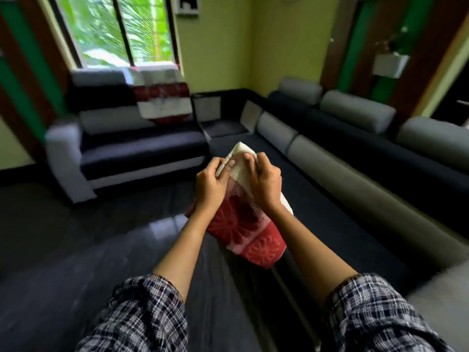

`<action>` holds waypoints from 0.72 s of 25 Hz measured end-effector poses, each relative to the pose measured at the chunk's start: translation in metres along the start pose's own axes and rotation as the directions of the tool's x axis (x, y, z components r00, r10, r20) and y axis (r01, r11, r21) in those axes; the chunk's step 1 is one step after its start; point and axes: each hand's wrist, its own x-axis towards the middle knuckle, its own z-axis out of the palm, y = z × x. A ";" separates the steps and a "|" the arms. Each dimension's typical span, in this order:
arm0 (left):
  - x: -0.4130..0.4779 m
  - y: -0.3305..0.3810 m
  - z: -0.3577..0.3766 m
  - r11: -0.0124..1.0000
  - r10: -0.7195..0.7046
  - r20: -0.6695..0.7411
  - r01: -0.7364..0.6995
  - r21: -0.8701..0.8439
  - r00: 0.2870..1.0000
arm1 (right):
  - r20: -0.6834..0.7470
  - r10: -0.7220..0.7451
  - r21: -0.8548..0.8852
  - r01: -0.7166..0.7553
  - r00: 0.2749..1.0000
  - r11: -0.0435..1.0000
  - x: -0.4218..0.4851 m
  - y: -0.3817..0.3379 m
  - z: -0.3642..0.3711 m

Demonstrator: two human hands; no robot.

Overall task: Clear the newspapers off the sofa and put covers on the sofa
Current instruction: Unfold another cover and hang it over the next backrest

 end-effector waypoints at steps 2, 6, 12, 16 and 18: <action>0.039 -0.027 -0.049 0.997 0.044 -0.071 -0.039 0.059 0.996 | -0.024 -0.020 0.056 0.021 1.000 0.998 0.020 -0.031 0.057; 0.098 -0.079 -0.128 0.980 0.053 -0.148 -0.023 0.197 0.988 | 0.017 -0.036 0.139 0.033 0.999 0.990 0.058 -0.076 0.156; 0.213 -0.176 -0.210 0.975 -0.011 -0.313 0.080 0.208 0.950 | 0.046 -0.110 0.298 0.092 0.993 0.950 0.135 -0.108 0.320; 0.320 -0.220 -0.248 0.973 0.074 -0.377 0.016 0.231 0.923 | 0.101 -0.094 0.382 0.048 0.991 0.923 0.208 -0.122 0.431; 0.369 -0.246 -0.272 0.964 0.069 -0.370 0.033 0.264 0.926 | 0.120 -0.100 0.411 0.042 0.988 0.911 0.245 -0.136 0.487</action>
